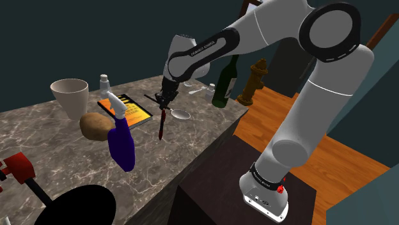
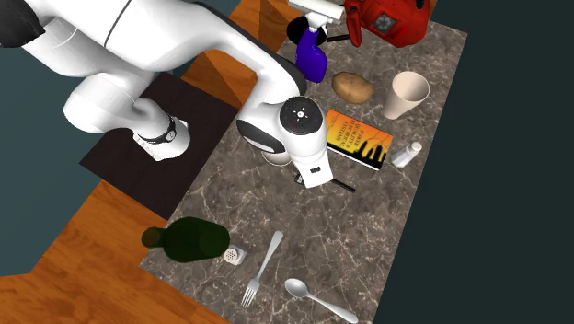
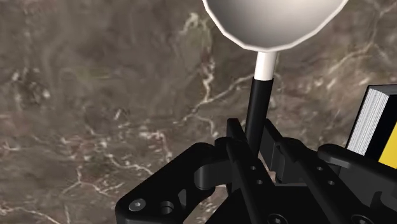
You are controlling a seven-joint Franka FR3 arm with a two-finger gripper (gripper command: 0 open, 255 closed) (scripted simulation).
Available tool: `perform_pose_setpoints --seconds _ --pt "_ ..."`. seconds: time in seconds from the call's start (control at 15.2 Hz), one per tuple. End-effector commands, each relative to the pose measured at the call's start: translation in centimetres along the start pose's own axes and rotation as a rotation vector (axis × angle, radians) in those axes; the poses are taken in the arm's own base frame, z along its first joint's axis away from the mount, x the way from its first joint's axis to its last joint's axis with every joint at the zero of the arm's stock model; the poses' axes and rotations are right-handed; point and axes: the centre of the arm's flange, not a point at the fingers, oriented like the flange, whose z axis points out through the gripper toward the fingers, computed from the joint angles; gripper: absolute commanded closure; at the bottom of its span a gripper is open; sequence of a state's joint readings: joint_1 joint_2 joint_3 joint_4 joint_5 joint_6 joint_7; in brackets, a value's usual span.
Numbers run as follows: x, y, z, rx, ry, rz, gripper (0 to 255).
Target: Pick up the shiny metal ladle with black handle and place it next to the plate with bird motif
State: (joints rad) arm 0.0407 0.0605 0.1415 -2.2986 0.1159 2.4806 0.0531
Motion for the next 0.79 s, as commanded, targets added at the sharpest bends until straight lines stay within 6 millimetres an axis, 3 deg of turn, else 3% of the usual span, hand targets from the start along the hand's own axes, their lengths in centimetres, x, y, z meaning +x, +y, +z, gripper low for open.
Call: perform_pose_setpoints --seconds 0.0,0.73 --pt "0.0 -0.1 -0.4 0.0 -0.002 -0.001 255" --pt "0.7 -0.7 -6.2 0.0 -0.002 -0.001 255"
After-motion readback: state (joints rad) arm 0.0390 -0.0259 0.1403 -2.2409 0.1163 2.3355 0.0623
